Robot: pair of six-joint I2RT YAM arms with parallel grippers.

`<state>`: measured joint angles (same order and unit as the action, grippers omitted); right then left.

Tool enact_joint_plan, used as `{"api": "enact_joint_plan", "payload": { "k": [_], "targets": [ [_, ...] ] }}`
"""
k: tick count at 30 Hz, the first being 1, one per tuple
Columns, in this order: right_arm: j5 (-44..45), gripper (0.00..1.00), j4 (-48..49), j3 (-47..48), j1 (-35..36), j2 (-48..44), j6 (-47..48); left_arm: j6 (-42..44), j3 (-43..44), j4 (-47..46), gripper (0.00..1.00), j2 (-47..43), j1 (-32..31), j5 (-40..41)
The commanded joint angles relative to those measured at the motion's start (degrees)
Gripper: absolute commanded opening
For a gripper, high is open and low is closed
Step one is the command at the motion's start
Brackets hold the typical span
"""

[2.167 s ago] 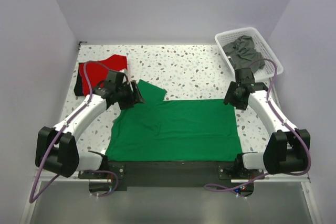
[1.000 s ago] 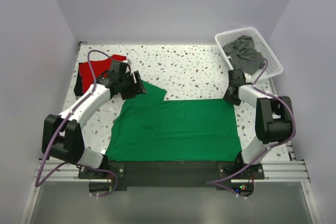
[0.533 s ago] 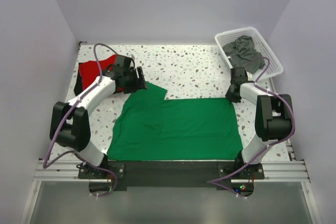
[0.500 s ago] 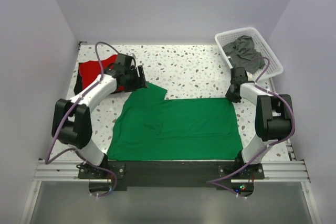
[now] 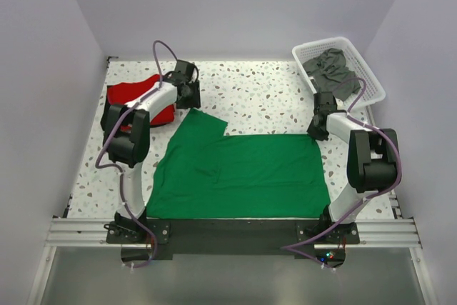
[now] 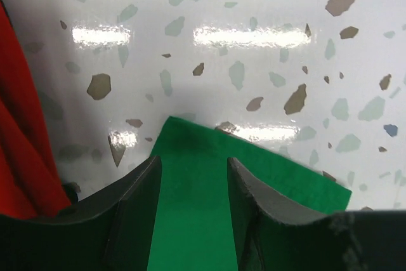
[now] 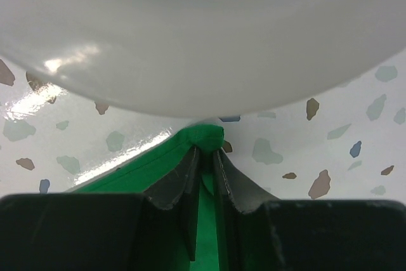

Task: Fold and stack the t-shirts
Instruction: Fold the tshirt

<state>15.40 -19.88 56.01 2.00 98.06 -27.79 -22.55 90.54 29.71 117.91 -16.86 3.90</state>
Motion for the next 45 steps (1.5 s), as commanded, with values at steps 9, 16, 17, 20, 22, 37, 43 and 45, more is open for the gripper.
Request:
{"api": "enact_joint_plan", "payload": {
  "k": [9,16,17,20,22,37,43,45],
  "targets": [
    [-0.8,0.16,-3.7,0.6,-0.4,-1.1,1.2,2.9,3.2,-1.4,0.47,4.4,0.3,5.2],
    [-1.0,0.14,-3.8,0.2,-0.3,-1.4,1.8,3.5,3.1,-3.3,0.44,6.5,0.4,3.8],
    [-1.0,0.14,-3.8,0.1,-0.4,-1.5,1.9,3.5,3.1,-3.3,0.44,6.9,0.4,3.7],
    [-1.2,0.13,-3.9,0.2,-0.3,-1.4,2.0,3.5,3.2,-3.2,0.41,7.5,0.4,3.7],
    [-1.4,0.12,-3.9,0.2,-0.4,-1.5,2.0,3.6,3.1,-3.2,0.38,7.7,0.4,4.0],
    [-1.2,0.0,-5.9,1.3,-0.2,-2.5,1.9,5.9,3.5,-4.6,0.0,8.2,0.4,1.5],
    [-0.4,0.0,-7.1,3.8,-0.3,-2.4,1.3,7.4,9.2,-4.4,0.0,9.4,0.4,0.1],
    [-0.5,0.0,-7.4,4.9,-0.3,-1.8,1.2,8.0,11.4,-3.9,0.0,10.2,0.4,-0.3]
  ]
}}
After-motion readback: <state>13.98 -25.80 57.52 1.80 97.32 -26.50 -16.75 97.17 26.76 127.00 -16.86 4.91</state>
